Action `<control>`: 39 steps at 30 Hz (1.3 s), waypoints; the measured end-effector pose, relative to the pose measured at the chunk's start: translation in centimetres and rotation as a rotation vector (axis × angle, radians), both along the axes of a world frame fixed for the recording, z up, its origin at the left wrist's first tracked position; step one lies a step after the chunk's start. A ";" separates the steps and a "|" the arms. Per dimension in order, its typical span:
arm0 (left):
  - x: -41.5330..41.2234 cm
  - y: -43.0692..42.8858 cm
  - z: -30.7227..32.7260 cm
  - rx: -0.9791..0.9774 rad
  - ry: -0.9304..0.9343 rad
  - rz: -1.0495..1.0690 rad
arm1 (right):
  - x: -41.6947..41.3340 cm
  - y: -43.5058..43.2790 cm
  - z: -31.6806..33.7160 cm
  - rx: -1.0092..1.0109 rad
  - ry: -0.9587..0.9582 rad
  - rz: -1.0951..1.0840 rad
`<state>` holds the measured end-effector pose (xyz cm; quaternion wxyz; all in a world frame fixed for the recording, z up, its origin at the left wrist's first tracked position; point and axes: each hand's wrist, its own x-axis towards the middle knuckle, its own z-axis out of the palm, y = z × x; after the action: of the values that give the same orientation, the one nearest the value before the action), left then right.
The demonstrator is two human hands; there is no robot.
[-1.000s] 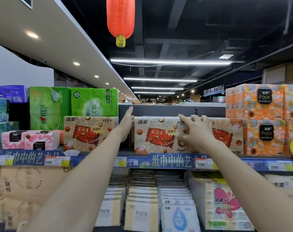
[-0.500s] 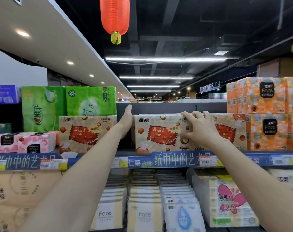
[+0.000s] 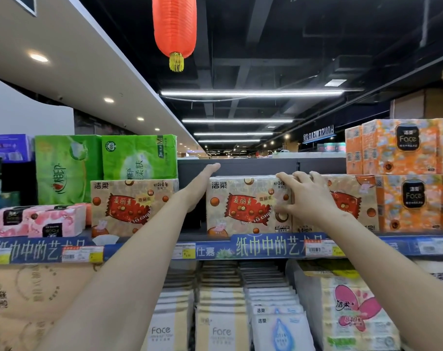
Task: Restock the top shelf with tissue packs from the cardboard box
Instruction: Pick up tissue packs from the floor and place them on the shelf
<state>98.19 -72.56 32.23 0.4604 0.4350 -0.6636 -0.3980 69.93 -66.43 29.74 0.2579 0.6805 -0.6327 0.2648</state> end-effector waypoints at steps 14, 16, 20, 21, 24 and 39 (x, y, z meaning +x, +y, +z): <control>2.1 0.0 1.6 -0.035 -0.382 -0.085 | 0.1 0.4 1.0 0.044 0.049 -0.013; 2.1 0.2 2.2 -0.040 -0.441 -0.097 | 0.0 0.6 1.3 0.068 0.050 -0.008; 2.3 1.0 3.4 -0.008 -0.544 -0.128 | 0.1 0.7 2.1 0.109 0.121 -0.062; 2.2 1.0 3.6 -0.004 -0.556 -0.130 | 0.1 0.6 2.3 0.112 0.132 -0.074; 2.1 0.2 2.9 0.035 -0.484 -0.146 | 0.3 0.3 2.4 0.137 0.109 -0.029; 1.6 1.2 1.3 -0.135 -0.394 0.019 | -0.8 1.0 0.9 0.088 -0.021 0.090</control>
<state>99.79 -71.31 33.56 0.3537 0.4788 -0.7618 -0.2556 69.09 -65.42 30.61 0.2090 0.7159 -0.6154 0.2552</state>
